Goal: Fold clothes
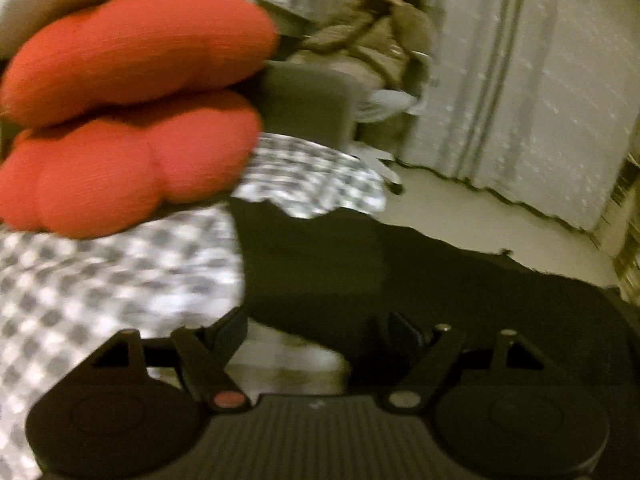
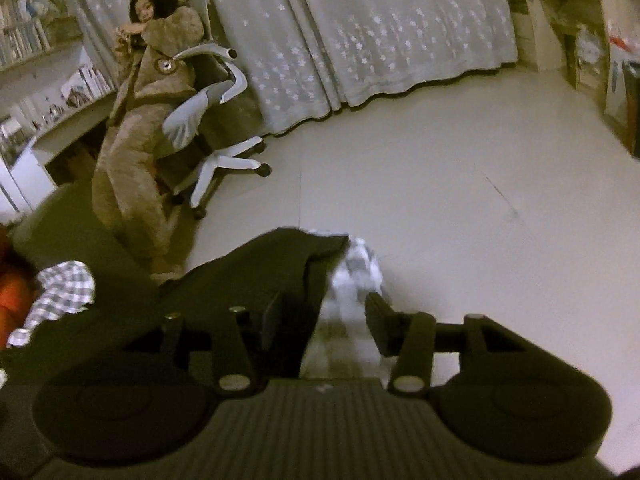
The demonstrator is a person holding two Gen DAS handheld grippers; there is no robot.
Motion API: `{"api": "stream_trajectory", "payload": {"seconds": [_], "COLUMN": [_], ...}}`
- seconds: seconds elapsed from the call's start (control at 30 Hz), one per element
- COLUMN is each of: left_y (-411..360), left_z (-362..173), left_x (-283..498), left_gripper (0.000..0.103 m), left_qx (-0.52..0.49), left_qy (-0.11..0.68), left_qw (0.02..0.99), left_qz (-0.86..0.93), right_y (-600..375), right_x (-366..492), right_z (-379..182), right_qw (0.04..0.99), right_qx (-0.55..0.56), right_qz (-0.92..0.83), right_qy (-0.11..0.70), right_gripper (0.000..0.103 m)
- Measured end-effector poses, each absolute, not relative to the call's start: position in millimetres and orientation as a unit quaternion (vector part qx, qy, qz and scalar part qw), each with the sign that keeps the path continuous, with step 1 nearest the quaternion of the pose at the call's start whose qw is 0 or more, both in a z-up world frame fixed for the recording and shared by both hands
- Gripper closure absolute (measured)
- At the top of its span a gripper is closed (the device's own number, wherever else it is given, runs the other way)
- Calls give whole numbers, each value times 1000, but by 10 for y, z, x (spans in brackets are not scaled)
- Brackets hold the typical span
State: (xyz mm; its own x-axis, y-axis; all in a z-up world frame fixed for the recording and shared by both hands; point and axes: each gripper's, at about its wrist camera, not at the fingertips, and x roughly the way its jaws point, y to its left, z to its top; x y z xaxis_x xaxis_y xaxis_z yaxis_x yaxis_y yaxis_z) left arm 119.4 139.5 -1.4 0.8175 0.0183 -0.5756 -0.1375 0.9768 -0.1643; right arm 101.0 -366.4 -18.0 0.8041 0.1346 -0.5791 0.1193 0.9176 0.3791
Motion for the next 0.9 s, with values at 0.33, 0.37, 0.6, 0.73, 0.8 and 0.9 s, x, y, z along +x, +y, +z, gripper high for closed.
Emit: {"api": "stream_trajectory", "payload": {"seconds": [0.33,0.37,0.6,0.73,0.8,0.9], "left_y": [1863,1846,1787,1752,1728,1734], "left_z": [-179,-190,-220,-231,-212,-167], "left_x": [1188,1204,1278,1321,1321,1227], "left_gripper": [56,57,99,98,95,83], "left_qx": [-261,-263,-262,-254,-246,-251], "left_qy": [291,289,269,277,285,297], "left_qw": [917,918,919,916,915,911], "left_qz": [75,74,118,142,146,138], "right_y": [-3565,-3533,-3510,-3504,-3499,-3543], "right_x": [694,696,720,807,815,696], "right_z": [-241,-242,-216,-259,-257,-230], "right_qw": [913,914,925,918,915,903], "right_qx": [279,275,254,256,260,289], "right_qz": [26,27,-8,-23,-24,-10], "right_qy": [298,298,283,301,308,317], "right_gripper": [69,77,100,99,88,79]}}
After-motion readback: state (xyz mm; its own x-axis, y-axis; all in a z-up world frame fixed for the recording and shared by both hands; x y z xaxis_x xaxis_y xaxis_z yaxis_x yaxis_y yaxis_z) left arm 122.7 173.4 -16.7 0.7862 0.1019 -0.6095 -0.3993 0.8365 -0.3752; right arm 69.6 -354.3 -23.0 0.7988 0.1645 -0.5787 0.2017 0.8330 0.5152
